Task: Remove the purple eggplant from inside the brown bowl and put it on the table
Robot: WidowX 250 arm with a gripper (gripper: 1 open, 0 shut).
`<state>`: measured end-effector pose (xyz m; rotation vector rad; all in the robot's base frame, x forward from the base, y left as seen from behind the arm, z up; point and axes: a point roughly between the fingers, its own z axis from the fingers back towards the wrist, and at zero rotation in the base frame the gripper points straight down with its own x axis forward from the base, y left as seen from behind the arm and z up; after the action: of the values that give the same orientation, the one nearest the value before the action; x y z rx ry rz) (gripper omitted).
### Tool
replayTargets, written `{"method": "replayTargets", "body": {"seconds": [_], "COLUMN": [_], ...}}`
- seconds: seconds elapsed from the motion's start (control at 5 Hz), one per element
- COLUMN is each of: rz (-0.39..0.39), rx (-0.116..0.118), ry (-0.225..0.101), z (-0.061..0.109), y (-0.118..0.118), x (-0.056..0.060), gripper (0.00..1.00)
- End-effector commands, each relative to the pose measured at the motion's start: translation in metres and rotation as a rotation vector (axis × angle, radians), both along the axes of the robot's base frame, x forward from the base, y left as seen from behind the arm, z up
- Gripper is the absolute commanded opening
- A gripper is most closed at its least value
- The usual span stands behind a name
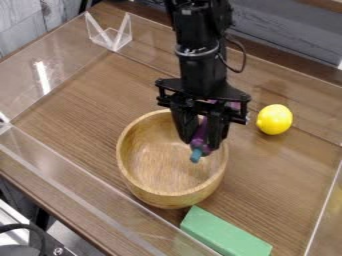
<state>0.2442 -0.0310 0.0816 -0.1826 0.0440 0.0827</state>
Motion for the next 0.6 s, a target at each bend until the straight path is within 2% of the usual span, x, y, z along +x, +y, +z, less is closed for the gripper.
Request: {"method": "replayTargets", "body": {"seconds": [0.0,0.4], "rz": [0.013,0.022], "rx": [0.002,0.004], "ry": [-0.053,-0.053], "z": [0.0113,0.0098], "y": [0.0032,0.0042], "x": [0.0118,0.0128], "gripper": [0.00,0.00]}}
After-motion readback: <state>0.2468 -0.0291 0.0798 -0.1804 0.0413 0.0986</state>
